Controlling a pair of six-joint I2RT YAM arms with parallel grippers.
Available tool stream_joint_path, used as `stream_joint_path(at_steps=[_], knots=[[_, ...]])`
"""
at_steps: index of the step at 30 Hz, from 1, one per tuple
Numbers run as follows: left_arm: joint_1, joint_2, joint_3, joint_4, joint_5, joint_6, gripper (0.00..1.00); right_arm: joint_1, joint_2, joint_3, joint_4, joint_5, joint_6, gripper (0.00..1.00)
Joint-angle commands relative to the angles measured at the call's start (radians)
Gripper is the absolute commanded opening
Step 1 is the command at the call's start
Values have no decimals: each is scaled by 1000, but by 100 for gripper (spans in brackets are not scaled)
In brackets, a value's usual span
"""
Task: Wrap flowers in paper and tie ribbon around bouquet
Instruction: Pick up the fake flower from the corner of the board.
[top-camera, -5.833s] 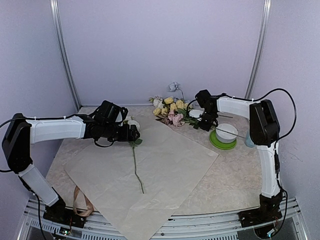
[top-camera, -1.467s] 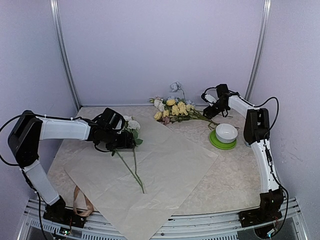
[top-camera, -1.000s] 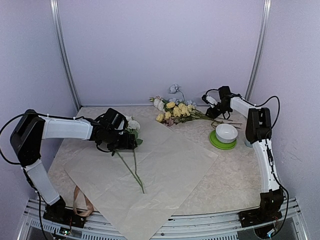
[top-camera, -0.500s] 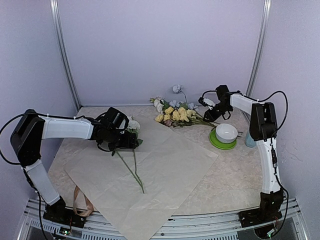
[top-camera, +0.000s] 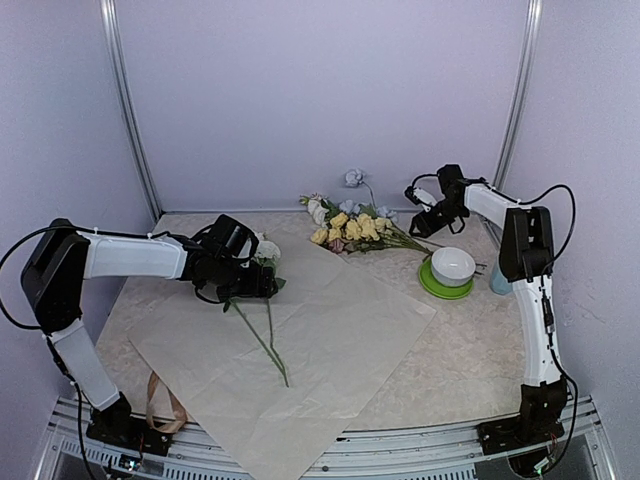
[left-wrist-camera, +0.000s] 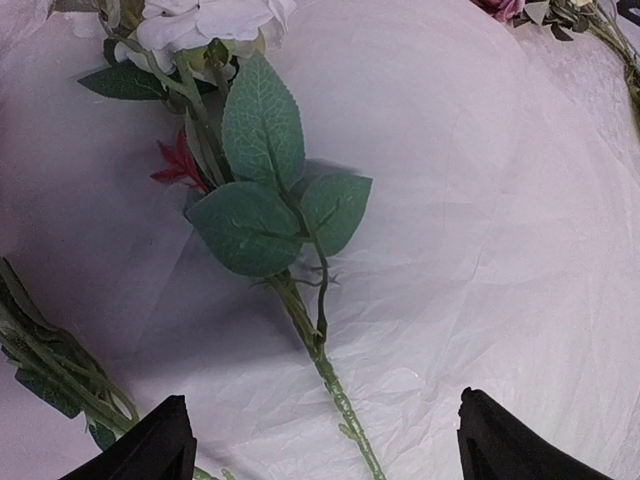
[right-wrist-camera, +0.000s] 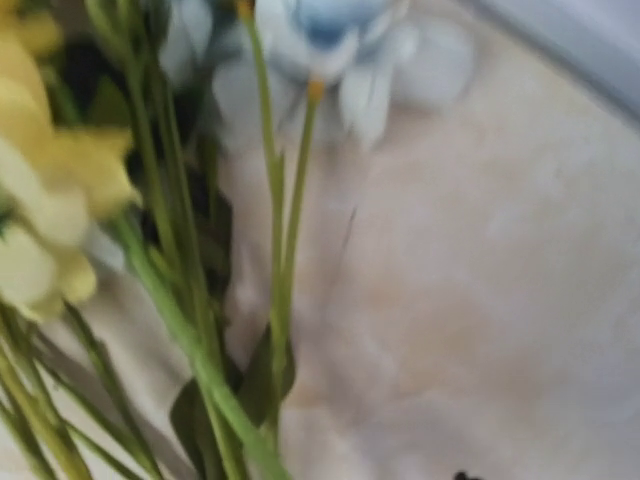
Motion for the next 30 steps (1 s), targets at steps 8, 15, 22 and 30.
stream_joint_path(at_steps=[8, 15, 22, 30], knots=[[-4, 2, -8, 7, 2, 14, 89, -30, 73, -5, -66, -20, 23, 27], [-4, -1, -9, 7, -4, 14, 89, -22, 102, -2, -54, 62, -35, 30], [-4, 3, -7, 9, 3, 14, 89, -5, 105, -12, 1, 225, -102, 37], [-5, 10, -4, 8, 8, 11, 89, 5, 69, 12, 35, 103, -97, 34]])
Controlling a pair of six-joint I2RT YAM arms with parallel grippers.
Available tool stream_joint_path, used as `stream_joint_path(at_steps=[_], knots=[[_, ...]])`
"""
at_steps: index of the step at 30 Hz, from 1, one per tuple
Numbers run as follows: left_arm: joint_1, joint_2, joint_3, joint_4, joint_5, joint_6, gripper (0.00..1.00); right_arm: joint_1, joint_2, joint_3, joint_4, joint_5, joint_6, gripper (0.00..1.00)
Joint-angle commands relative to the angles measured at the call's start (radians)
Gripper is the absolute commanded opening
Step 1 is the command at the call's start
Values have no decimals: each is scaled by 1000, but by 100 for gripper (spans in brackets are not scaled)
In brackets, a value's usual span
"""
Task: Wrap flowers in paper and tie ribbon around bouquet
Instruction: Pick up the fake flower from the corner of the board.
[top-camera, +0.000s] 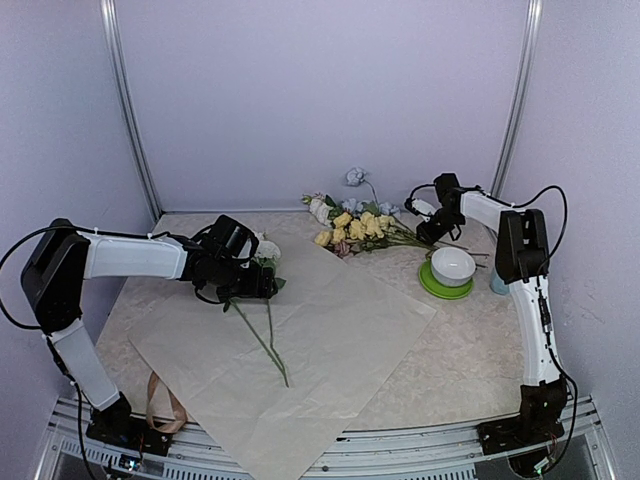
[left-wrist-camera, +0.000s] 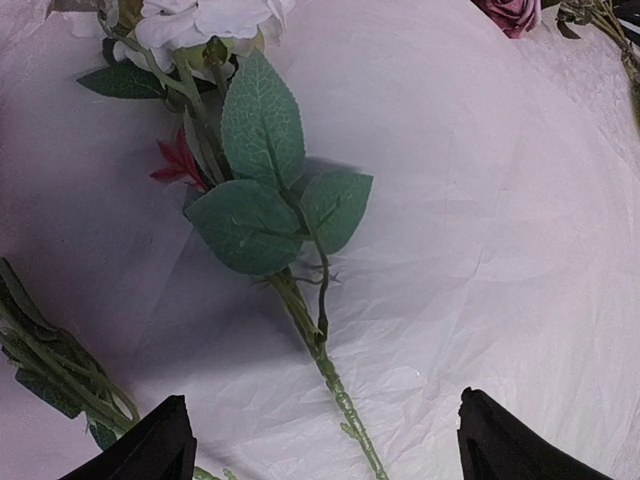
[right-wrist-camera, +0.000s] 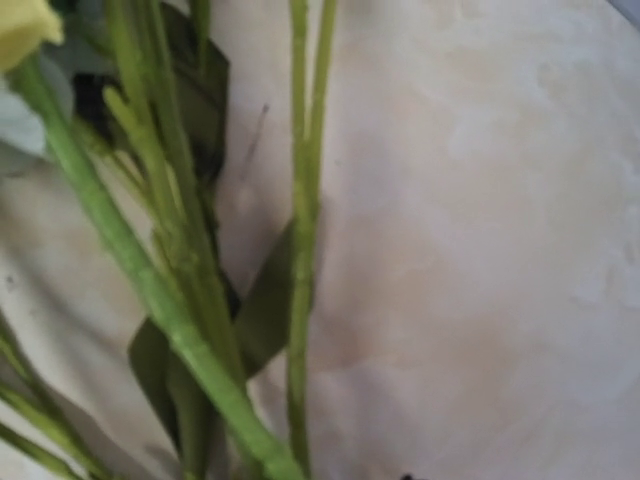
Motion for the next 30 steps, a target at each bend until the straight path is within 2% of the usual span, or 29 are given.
stream_joint_path(at_steps=[1, 8, 12, 18, 25, 30], knots=[[-5, 11, -2, 7, 6, 4, 89, 7, 11, 32, 17, -35, -6, 34], [-6, 14, -2, 7, 5, 5, 89, -8, 50, 123, -10, -107, 29, 47], [-5, 18, -5, 7, 6, 8, 89, -12, 45, 104, 12, -109, 36, 43], [-5, 15, -12, 13, 5, 8, 89, -38, 99, 106, -43, -103, 49, 43], [-5, 22, -12, 13, 6, 7, 89, -59, 124, 90, -82, -163, 38, 20], [-5, 22, -11, 13, 7, 6, 89, -53, 76, 82, -73, -233, 2, 1]])
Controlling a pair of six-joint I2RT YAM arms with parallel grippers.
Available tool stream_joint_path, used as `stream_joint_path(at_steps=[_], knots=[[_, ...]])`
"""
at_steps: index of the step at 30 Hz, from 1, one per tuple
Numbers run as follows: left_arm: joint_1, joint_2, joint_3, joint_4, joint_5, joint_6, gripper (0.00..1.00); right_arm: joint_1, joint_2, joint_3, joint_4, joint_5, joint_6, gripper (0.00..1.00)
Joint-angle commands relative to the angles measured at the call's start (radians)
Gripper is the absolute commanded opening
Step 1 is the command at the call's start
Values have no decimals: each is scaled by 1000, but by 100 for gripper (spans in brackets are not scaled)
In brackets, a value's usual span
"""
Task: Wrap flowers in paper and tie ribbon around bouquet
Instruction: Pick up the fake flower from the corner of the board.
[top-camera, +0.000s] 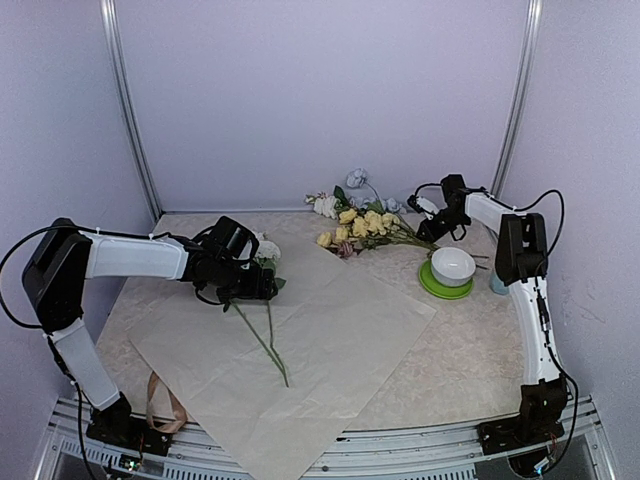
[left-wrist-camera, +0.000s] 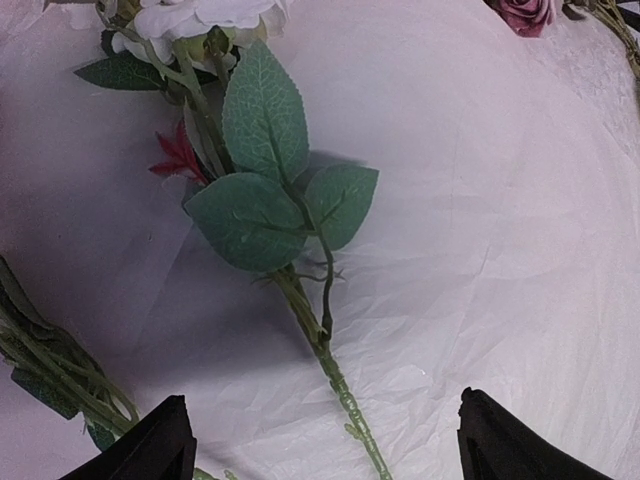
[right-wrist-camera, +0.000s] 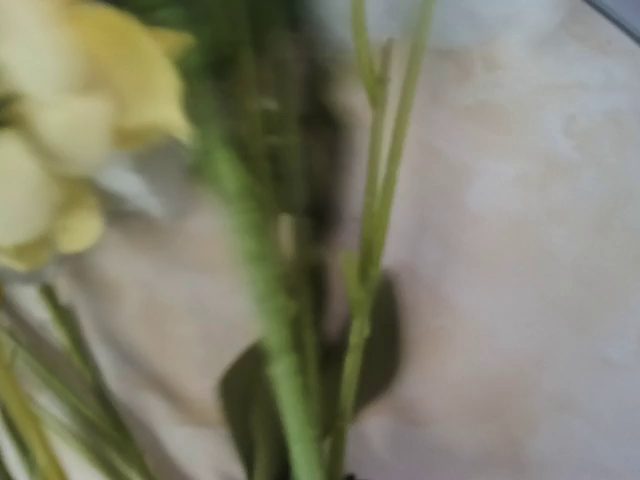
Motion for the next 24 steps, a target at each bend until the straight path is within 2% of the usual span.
stream_joint_path(at_steps=[1, 11, 17, 24], knots=[[-4, 13, -10, 12, 8, 7, 89, -5, -6, -15, -38, -44, -19, 0], [-6, 1, -11, 12, 6, 6, 89, 6, -172, -19, 81, 61, 20, 0], [-9, -12, -12, 13, 6, 7, 89, 31, -312, -97, 127, 118, 53, 0], [-10, -35, -25, 12, 4, 8, 89, 66, -378, -130, 109, 138, 211, 0]])
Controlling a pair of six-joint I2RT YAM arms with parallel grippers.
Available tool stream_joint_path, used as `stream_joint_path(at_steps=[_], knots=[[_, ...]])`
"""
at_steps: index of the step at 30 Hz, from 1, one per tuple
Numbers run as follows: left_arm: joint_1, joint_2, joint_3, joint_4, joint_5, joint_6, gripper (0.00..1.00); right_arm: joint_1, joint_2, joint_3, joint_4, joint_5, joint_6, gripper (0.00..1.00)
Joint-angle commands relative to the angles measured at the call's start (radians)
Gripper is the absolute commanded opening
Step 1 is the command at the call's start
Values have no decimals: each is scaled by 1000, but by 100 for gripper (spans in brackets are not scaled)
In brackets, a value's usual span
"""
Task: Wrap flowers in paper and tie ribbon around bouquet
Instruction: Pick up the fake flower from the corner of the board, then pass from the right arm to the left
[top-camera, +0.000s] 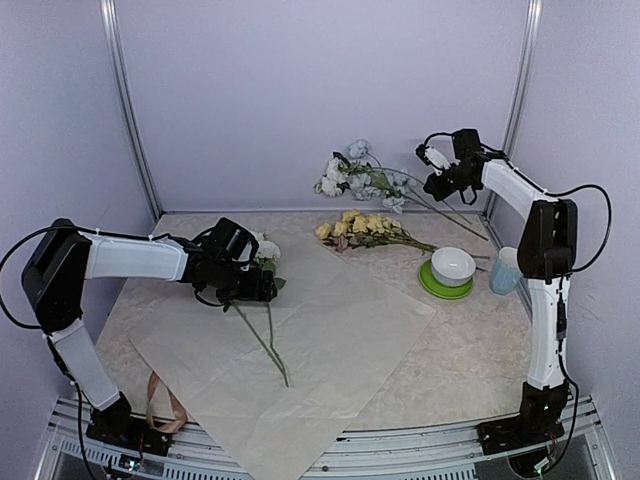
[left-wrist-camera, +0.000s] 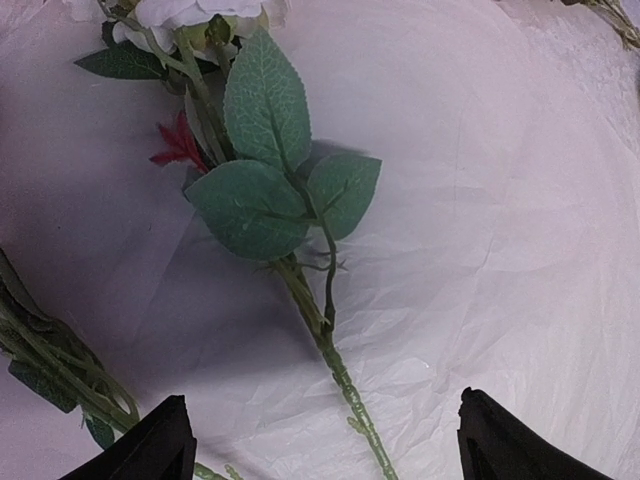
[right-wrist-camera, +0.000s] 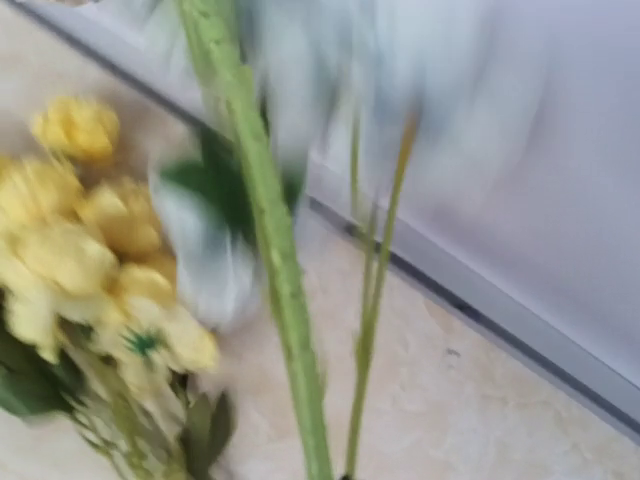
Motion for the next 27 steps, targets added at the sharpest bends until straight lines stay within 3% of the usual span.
stream_joint_path(at_steps=[1, 7, 17, 23, 27], knots=[[-9, -33, -16, 12, 4, 8, 89, 24, -50, -13, 42, 12, 180, 0], [-9, -57, -33, 16, -1, 5, 89, 32, -69, -20, 87, -67, 393, 0], [-10, -93, -58, 21, -8, 1, 89, 97, -134, -213, 316, -273, 627, 0], [-11, -211, -111, 102, -20, 15, 89, 161, -348, -491, 592, -268, 731, 0], [-26, -336, -152, 235, 32, 51, 86, 269, -490, -712, 800, -205, 818, 0]])
